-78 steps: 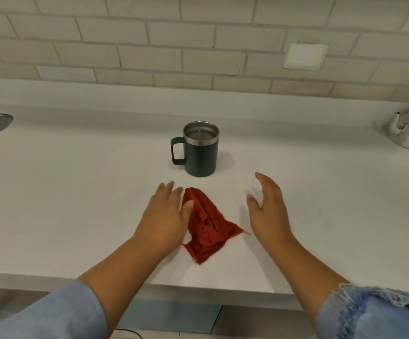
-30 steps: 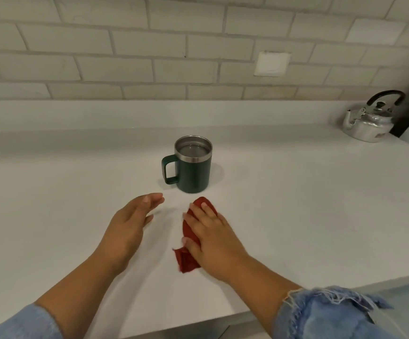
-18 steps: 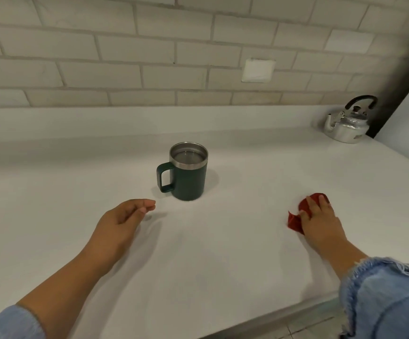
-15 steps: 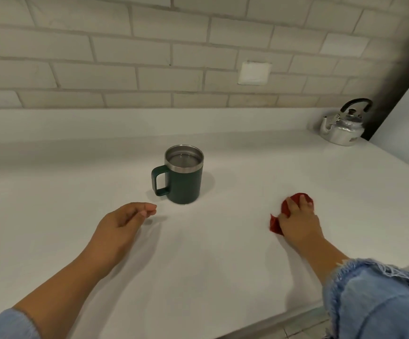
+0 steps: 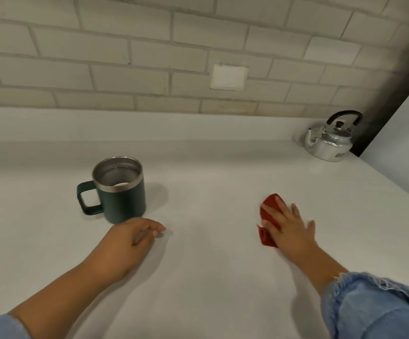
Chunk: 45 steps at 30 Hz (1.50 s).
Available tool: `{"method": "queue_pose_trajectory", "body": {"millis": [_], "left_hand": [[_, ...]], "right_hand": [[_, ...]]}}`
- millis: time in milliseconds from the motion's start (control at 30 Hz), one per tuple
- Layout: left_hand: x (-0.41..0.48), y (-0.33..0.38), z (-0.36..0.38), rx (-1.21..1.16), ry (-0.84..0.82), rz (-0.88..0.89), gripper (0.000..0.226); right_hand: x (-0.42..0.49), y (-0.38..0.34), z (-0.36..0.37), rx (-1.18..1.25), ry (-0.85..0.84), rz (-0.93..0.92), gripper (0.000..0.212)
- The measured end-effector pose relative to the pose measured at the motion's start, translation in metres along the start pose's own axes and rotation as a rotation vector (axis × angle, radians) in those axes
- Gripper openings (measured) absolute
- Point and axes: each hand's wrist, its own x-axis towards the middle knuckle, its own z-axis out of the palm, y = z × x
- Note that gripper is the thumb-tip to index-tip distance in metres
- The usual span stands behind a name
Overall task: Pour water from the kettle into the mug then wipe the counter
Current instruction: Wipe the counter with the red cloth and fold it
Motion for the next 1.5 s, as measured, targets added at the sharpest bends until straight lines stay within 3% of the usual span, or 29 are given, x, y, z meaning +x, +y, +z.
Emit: {"method": "queue_pose_trajectory", "body": {"millis": [200, 333, 400, 533, 700, 800, 933, 1133, 1267, 1367, 1500], "left_hand": [[0.029, 0.026, 0.044, 0.178, 0.048, -0.001, 0.026], [0.049, 0.036, 0.057, 0.346, 0.023, -0.098, 0.047], [0.056, 0.039, 0.064, 0.425, -0.013, -0.162, 0.055], [0.059, 0.040, 0.073, 0.527, -0.027, -0.218, 0.059], [0.067, 0.042, 0.061, 0.593, -0.019, -0.180, 0.052], [0.071, 0.042, 0.056, 0.616, -0.036, -0.175, 0.054], [0.072, 0.038, 0.055, 0.641, -0.013, -0.186, 0.058], [0.077, 0.039, 0.054, 0.636, -0.020, -0.170, 0.058], [0.079, 0.039, 0.053, 0.654, -0.040, -0.161, 0.059], [0.079, 0.038, 0.052, 0.652, -0.042, -0.151, 0.059], [0.077, 0.036, 0.053, 0.634, -0.039, -0.157, 0.058]], "right_hand": [[0.046, 0.157, -0.039, -0.009, 0.032, 0.375, 0.053], [0.084, 0.167, -0.051, 0.038, 0.039, 0.500, 0.063], [0.106, 0.128, -0.046, 0.022, 0.045, 0.361, 0.067], [0.117, -0.007, -0.013, -0.003, 0.024, -0.137, 0.069], [0.071, -0.153, 0.027, 0.040, -0.143, -0.734, 0.061], [0.087, -0.171, 0.027, 0.010, -0.180, -0.847, 0.054], [0.156, -0.132, 0.013, 0.027, -0.125, -0.590, 0.052], [0.241, 0.007, -0.017, 0.091, 0.038, -0.123, 0.051], [0.269, 0.066, -0.026, -0.053, -0.032, 0.189, 0.060], [0.275, 0.061, -0.025, -0.065, -0.046, 0.218, 0.060], [0.264, 0.012, -0.017, -0.046, -0.053, -0.019, 0.060]]}}
